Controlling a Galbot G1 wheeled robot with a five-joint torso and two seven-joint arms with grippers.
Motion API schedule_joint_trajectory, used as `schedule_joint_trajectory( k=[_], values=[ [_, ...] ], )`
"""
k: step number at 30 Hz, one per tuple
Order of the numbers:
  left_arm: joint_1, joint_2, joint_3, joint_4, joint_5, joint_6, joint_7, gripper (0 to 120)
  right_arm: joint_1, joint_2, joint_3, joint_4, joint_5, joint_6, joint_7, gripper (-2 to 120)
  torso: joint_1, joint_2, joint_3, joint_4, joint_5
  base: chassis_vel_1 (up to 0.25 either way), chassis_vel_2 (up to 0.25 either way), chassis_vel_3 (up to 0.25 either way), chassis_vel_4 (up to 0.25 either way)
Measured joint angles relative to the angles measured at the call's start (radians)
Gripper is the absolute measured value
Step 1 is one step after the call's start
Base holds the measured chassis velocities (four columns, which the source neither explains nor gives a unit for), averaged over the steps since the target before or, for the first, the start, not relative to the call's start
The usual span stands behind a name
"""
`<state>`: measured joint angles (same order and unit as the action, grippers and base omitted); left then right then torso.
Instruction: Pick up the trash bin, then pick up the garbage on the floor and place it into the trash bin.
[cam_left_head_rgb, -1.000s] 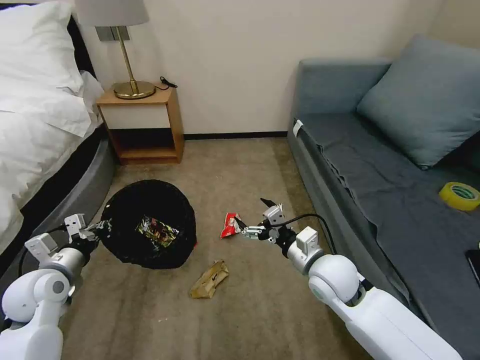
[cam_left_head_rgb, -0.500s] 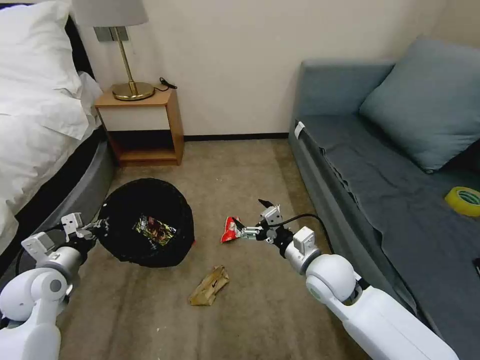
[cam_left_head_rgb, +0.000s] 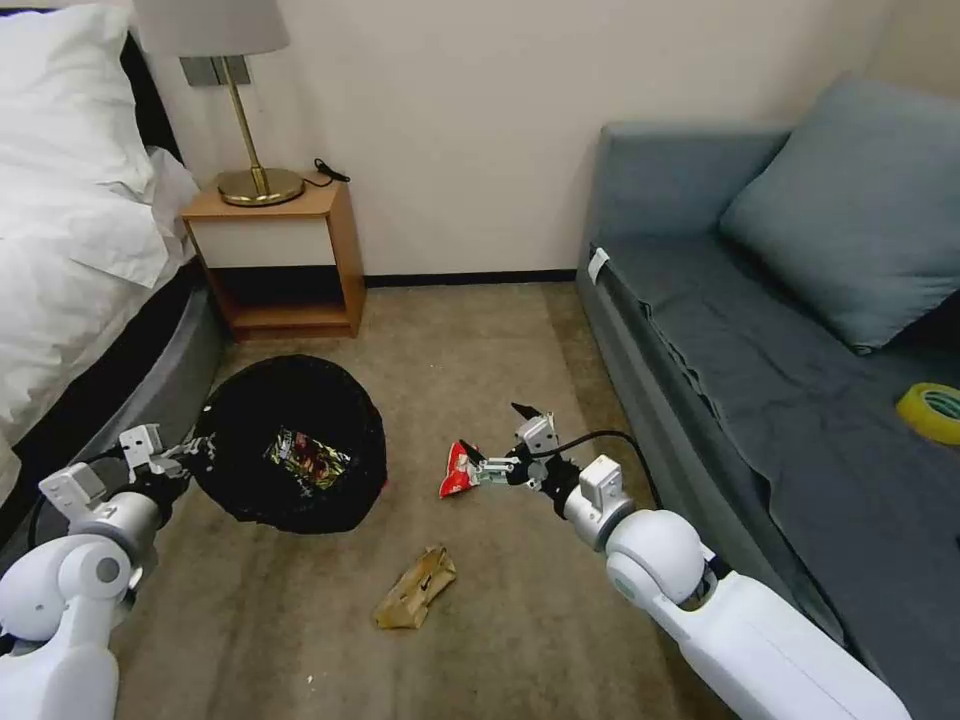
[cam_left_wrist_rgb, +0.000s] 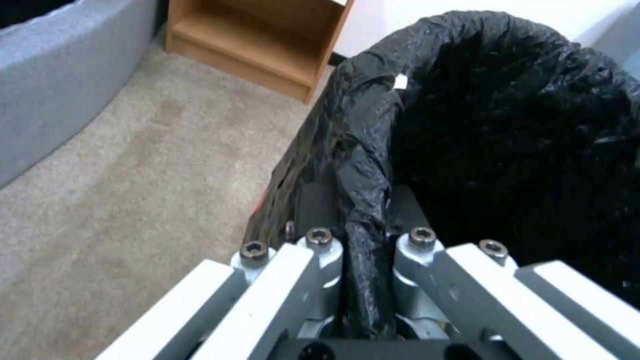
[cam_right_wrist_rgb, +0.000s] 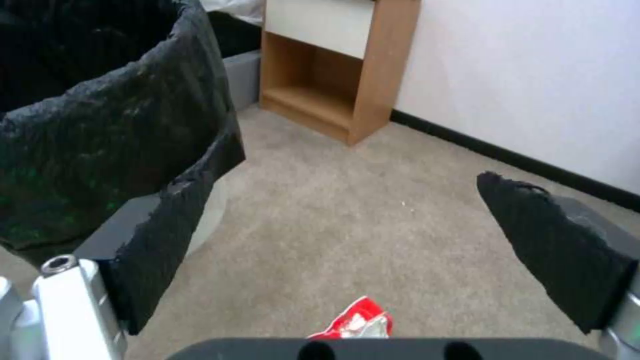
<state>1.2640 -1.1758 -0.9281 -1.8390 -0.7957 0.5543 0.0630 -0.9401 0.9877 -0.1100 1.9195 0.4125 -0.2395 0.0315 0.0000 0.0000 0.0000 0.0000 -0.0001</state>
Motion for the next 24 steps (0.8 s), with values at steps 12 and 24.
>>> schedule_joint_trajectory(
  k=[12, 24],
  values=[
    [-0.007, 0.001, 0.003, 0.010, 0.000, -0.001, 0.002, 4, 0.007, 0.006, -0.021, -0.022, 0.001, 0.000, 0.000, 100, 0.000, 0.000, 0.000, 0.0001, 0.0001, -0.067, 0.069, 0.066, -0.074],
    [-0.005, -0.003, -0.009, 0.026, 0.002, -0.006, 0.015, 4, -0.002, -0.008, -0.126, -0.051, 0.095, -0.033, 0.028, 100, 0.000, 0.000, 0.000, -0.0003, 0.0001, -0.046, 0.034, 0.035, -0.039]
  ],
)
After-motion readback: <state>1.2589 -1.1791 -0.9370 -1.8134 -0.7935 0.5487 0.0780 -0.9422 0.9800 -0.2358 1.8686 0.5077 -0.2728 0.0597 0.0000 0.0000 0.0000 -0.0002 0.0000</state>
